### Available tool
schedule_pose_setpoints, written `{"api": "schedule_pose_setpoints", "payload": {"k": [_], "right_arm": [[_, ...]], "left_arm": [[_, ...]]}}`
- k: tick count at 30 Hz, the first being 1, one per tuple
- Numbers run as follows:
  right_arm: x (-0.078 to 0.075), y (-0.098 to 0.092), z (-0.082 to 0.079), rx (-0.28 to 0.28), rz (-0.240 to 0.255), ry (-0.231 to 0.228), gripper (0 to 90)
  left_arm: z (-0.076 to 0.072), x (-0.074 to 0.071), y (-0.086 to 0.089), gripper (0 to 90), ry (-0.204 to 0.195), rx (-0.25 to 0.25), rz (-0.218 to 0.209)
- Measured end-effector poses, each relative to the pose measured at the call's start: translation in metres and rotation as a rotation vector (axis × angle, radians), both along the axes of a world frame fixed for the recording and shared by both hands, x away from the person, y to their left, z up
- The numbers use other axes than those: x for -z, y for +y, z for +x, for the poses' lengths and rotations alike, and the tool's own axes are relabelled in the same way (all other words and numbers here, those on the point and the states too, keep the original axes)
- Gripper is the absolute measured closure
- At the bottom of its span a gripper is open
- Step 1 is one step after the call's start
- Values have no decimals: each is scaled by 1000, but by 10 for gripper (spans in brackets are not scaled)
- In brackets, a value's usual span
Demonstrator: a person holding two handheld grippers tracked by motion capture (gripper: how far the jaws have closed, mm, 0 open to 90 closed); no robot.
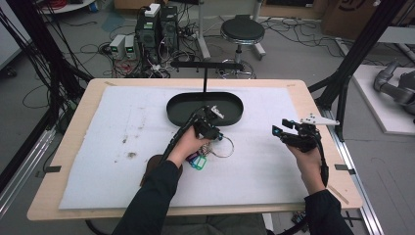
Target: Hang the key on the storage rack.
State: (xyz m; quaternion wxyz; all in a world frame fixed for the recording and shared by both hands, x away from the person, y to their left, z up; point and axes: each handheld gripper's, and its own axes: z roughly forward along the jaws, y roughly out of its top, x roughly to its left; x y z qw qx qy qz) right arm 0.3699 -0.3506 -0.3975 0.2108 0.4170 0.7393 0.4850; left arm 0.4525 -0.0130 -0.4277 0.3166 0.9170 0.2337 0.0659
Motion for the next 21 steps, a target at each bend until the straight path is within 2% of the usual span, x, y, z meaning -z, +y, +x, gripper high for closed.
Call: {"api": "schedule_pose_setpoints", "payload": {"k": [3, 5, 9, 14, 16, 17, 18, 19, 21], "right_arm": [[0, 0, 0, 2, -4, -3, 414], [0, 0, 0, 4, -2, -5, 414], [-1, 0, -1, 9, 1, -3, 413], [-1, 0, -1, 9, -2, -9, 413], [-1, -1, -1, 10, 0, -11, 414], [-1, -1, -1, 10, 0, -11, 414], [-1, -1, -1, 10, 1, -11, 414], [-1, -1, -1, 10, 0, -12, 413], [-1, -1, -1, 12, 2, -13, 413]], "left_arm": [[-1, 0, -1, 747, -16, -5, 12], [-3, -1, -2, 823, -27, 10, 22], [-7, -1, -6, 850, -66, 26, 51], [-7, -4, -4, 856, -51, 33, 47], [-10, -10, 2, 858, -55, 42, 6], [-10, -10, 2, 859, -55, 42, 6], [-12, -13, 4, 859, -60, 44, -13], [-17, -19, 10, 860, -67, 50, -55], [-22, -27, 17, 861, -79, 65, -86]]}}
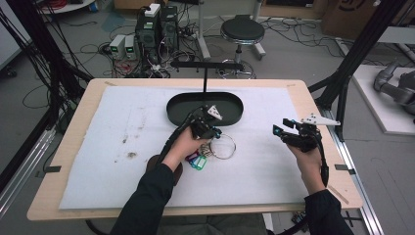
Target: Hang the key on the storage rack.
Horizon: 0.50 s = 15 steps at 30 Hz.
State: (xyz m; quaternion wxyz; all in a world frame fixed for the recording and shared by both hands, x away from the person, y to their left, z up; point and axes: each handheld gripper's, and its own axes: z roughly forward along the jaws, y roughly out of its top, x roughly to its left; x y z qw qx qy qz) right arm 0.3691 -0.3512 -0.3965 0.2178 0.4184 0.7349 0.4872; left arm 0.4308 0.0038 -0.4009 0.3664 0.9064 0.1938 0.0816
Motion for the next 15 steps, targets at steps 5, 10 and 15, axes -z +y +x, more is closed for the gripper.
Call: {"api": "schedule_pose_setpoints", "payload": {"k": [5, 10, 15], "right_arm": [[0, 1, 0, -2, -5, 0, 413], [0, 2, 0, -1, -9, -4, 414], [0, 3, -1, -2, -11, 2, 414]], "left_arm": [[-17, -13, 13, 862, -24, 35, -80], [-35, -20, 21, 862, -53, 77, -122], [-46, -23, 25, 861, -60, 104, -135]]}}
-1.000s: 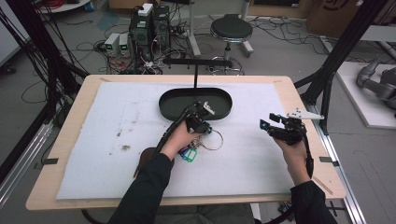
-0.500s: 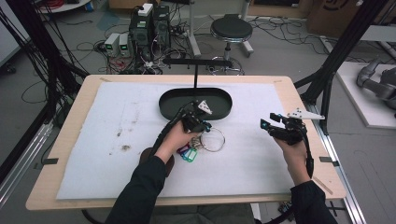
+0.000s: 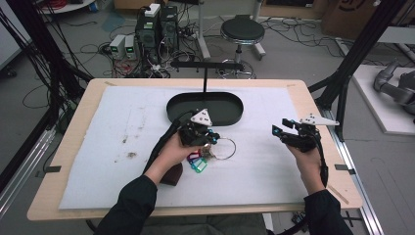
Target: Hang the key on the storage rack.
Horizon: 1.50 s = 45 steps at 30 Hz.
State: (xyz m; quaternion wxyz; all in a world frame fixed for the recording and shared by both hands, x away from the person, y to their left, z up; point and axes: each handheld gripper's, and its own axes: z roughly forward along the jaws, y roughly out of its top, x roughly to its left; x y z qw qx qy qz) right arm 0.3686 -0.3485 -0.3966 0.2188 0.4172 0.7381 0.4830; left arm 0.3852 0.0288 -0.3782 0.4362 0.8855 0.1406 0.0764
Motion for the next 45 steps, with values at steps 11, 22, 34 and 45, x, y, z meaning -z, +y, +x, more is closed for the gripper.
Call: {"api": "schedule_pose_setpoints", "payload": {"k": [11, 22, 34, 45], "right_arm": [[0, 0, 0, -1, 0, 2, 414], [0, -1, 0, -3, 0, -2, 414], [0, -1, 1, -4, -1, -1, 414], [0, 0, 1, -1, 0, 3, 414]], "left_arm": [[-4, 5, 1, 843, 17, 22, -5], [-3, 13, -4, 841, 44, 53, 59], [-10, 0, 5, 864, 15, 32, -6], [-13, -20, 24, 866, -16, -10, -107]]}}
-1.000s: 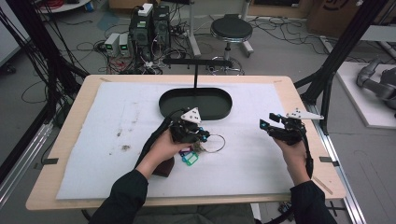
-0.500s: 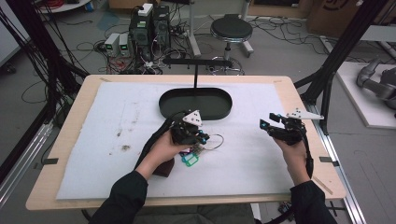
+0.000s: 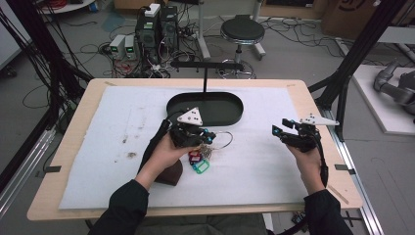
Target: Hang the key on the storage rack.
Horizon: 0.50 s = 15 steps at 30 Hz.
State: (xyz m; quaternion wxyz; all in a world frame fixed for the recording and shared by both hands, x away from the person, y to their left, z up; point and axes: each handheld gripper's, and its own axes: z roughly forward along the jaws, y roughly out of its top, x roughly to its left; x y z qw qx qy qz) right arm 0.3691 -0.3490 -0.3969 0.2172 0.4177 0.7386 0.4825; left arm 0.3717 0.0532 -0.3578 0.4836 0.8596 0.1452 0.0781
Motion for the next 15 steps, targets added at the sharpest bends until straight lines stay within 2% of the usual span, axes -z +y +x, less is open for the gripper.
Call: {"api": "schedule_pose_setpoints", "payload": {"k": [3, 5, 7, 8, 9, 10, 11, 15], "right_arm": [[0, 0, 0, -1, -1, -2, 414], [0, 0, 0, -1, -1, -2, 414], [0, 0, 0, -1, -1, -2, 414], [0, 0, 0, 0, 0, 0, 414], [0, 0, 0, 0, -1, 0, 414], [0, 0, 0, -1, -3, -1, 413], [0, 0, 0, -2, -3, -1, 413], [0, 1, 0, -1, -3, 0, 414]], "left_arm": [[0, -5, 4, 867, -5, -16, -24], [-1, -13, 11, 866, -21, -30, -48], [0, -16, 14, 866, -28, -30, -55], [0, -22, 19, 867, -35, -35, -82], [0, -22, 19, 866, -35, -35, -82], [0, -27, 23, 866, -38, -44, -114], [1, -29, 26, 867, -42, -49, -125], [2, -36, 32, 867, -62, -71, -140]]}}
